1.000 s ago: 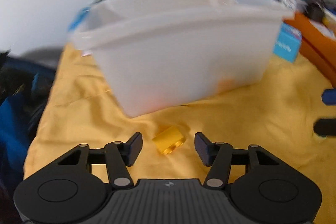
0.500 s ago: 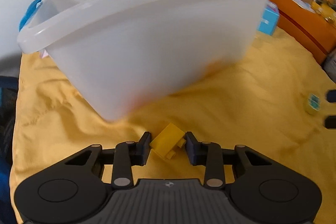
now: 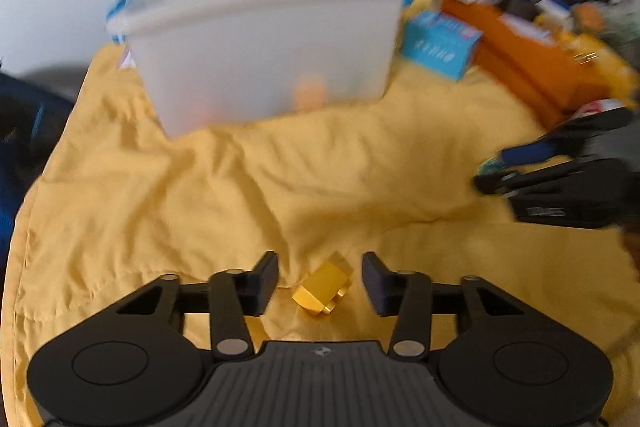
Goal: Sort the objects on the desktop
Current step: 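Grasp the yellow brick with left tool while right tool grasps frog piece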
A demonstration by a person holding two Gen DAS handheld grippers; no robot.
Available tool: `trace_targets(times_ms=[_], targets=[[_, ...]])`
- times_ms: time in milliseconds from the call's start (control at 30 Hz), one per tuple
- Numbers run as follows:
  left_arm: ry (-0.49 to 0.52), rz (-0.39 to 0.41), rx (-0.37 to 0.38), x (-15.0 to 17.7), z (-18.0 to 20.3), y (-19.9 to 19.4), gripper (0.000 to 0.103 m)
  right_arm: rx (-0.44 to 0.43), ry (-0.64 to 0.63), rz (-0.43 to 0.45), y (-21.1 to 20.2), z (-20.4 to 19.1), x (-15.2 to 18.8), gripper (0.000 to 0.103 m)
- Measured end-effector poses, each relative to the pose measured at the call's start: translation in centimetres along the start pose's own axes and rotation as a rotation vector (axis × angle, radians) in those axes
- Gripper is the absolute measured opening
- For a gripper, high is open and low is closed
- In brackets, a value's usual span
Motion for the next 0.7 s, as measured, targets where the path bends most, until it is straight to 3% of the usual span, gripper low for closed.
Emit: trace_targets(times_ms=[133, 200, 233, 267, 333, 400, 433, 500, 533, 600, 700], targets=[[0.051, -0.026, 0.041, 1.2, 0.1, -0.3, 0.051, 0.032, -0.035, -0.01, 1.1, 0.3, 0.4, 0.043], [0.115, -0.015, 0.036, 1.3, 0.9, -0.4, 0.051, 0.005, 0.02, -0.02, 1.7, 1.0, 0.5, 0.039], [0.162, -0.002, 0.032, 1.1, 1.4, -0.2, 0.051, -0.013, 0.043, -0.026, 1.7, 1.3, 0.5, 0.023], [0.195, 0.0, 0.026, 1.0, 1.8, -0.4, 0.05, -0.02, 0.052, -0.026, 1.5, 1.4, 0.4, 0.017], [0.274, -0.006, 0.039, 0.9, 3.0, -0.3, 0.05, -0.027, 0.053, -0.01, 0.7, 1.2, 0.2, 0.017], [0.363, -0.055, 0.031, 1.3, 3.6, 0.4, 0.042, -0.029, 0.04, -0.008, 0.3, 0.8, 0.2, 0.017], [0.395, -0.089, 0.027, 1.7, 3.5, 1.1, 0.037, -0.031, 0.042, -0.007, 0.2, 0.7, 0.2, 0.017], [0.423, -0.092, 0.003, 1.8, 2.7, 1.9, 0.036, -0.04, 0.044, -0.004, -0.1, 0.3, 0.3, 0.017], [0.422, -0.098, -0.005, 1.6, 2.2, 2.3, 0.034, -0.048, 0.048, -0.005, -0.1, 0.2, 0.4, 0.017], [0.347, -0.119, 0.027, 1.1, 0.7, 2.7, 0.018, -0.055, 0.043, -0.002, -0.4, -0.3, 0.5, 0.017], [0.231, -0.134, 0.063, 0.8, -1.0, 3.1, 0.017, -0.065, 0.036, 0.001, -0.6, -1.1, 0.5, 0.017]])
Point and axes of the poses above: each gripper's, at about its wrist camera, not at the fingertips, and y roughly the way its jaws point, z to its right, x to its underside, the point moved 9 cm from there along y, roughly the way its jaws point, and after that the axes turned 5 degrees about -y, right-handed, at the moved point
